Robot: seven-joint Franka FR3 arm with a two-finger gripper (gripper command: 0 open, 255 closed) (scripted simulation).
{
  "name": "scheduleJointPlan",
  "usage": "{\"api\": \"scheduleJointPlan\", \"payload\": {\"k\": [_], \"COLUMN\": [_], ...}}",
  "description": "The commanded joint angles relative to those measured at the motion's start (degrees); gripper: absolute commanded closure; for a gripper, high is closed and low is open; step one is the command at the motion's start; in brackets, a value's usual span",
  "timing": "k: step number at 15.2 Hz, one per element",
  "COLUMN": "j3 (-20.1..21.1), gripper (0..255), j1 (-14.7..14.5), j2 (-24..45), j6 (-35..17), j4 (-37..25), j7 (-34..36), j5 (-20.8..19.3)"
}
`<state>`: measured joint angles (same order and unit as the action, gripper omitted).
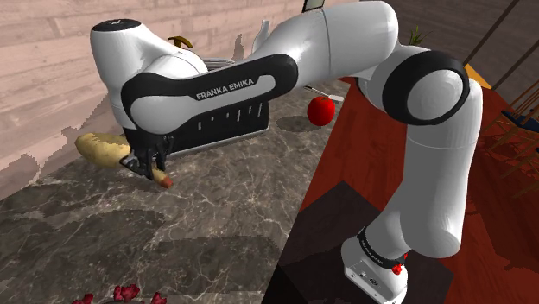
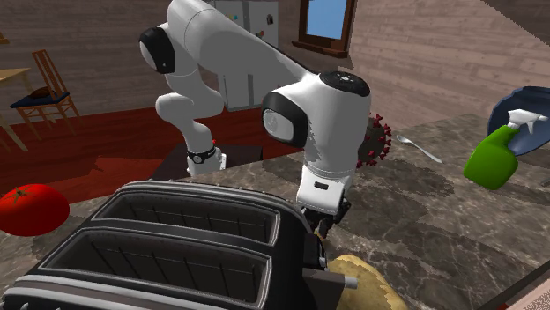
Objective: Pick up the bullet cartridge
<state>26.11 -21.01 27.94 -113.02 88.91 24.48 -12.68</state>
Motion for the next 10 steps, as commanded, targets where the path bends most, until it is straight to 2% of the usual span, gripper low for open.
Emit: {"api": "scheduleJointPlan", "payload": {"k": [1,10], "j3": [0.13,0.53], "gripper": [255,255], "j1": [-0.01,-0.10], "j2": [-0.40,-1.66], "j6": [1.39,6.23], "j4": [-0.97,-4.70], "j7": [-0.15,-0.67], "j5": [0.25,0.99]}}
